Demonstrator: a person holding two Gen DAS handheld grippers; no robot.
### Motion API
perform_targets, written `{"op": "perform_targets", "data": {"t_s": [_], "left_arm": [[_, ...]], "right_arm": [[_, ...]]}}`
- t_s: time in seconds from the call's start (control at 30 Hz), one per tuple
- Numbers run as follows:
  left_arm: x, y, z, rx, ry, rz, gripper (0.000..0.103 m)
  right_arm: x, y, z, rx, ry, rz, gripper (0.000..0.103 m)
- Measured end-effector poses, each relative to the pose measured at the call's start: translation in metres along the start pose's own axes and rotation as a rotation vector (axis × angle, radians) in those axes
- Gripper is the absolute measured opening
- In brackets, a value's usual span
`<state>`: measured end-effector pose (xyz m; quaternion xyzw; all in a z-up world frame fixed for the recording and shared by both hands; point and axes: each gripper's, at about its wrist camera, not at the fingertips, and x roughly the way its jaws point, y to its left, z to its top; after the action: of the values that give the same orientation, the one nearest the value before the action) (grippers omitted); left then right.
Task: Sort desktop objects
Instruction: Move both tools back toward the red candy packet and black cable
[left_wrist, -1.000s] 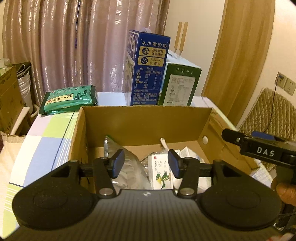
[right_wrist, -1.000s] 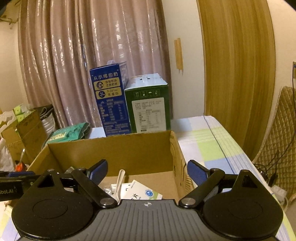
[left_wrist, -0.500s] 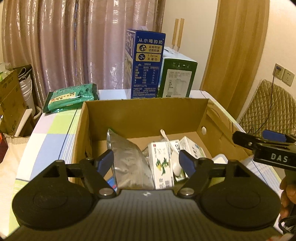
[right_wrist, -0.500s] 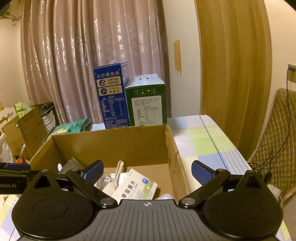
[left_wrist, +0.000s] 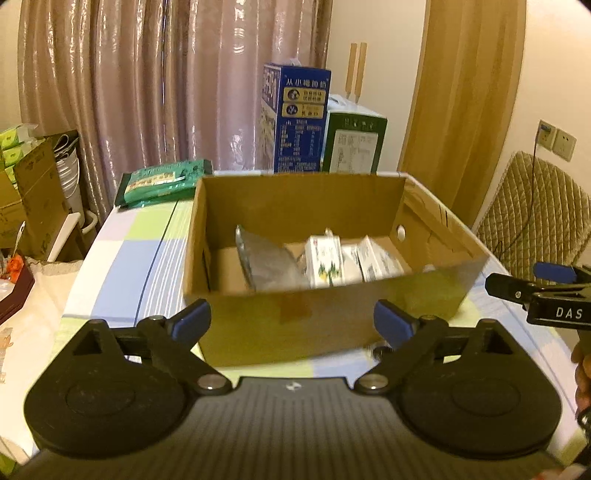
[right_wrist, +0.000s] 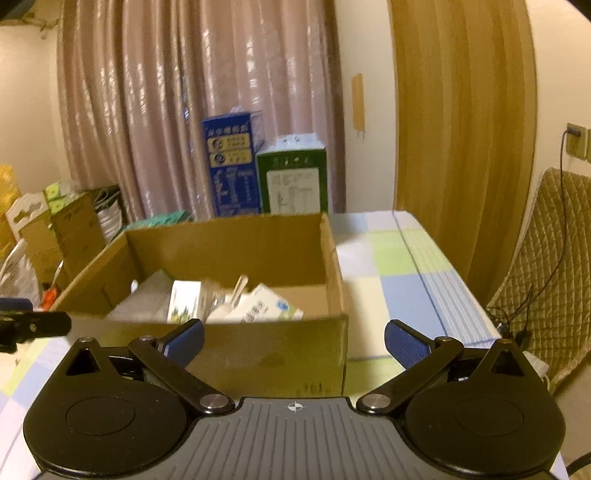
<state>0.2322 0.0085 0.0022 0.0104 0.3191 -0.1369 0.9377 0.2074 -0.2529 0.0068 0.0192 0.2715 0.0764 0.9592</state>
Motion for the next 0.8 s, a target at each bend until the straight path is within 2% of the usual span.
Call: {"op": "perform_targets", "data": {"t_s": [0.17,0.4,0.6,0.8], "left_arm": [[-0.009,-0.002,-0.028,0.014,0.049,0.003,0.097],[-0.001,-0.011,-0.067,0.043,0.158,0.011,0.099],[0.007,-0.019,-0.081,0.059,0.213,0.011,0.099],[0.012,-0.024,-0.087,0.078,0.235,0.007,0.099]], "right_arm": [[-0.002,0.001,-0.023,-0.043,0.097,0.052,0.101],[-0.001,0.005,-0.048,-0.116,0.16,0.108,0.101],[0.004,0.003,-0.059,-0.125,0.211,0.114,0.101],[0.009,-0.001,-0.064,-0.126,0.243,0.114,0.101]]}}
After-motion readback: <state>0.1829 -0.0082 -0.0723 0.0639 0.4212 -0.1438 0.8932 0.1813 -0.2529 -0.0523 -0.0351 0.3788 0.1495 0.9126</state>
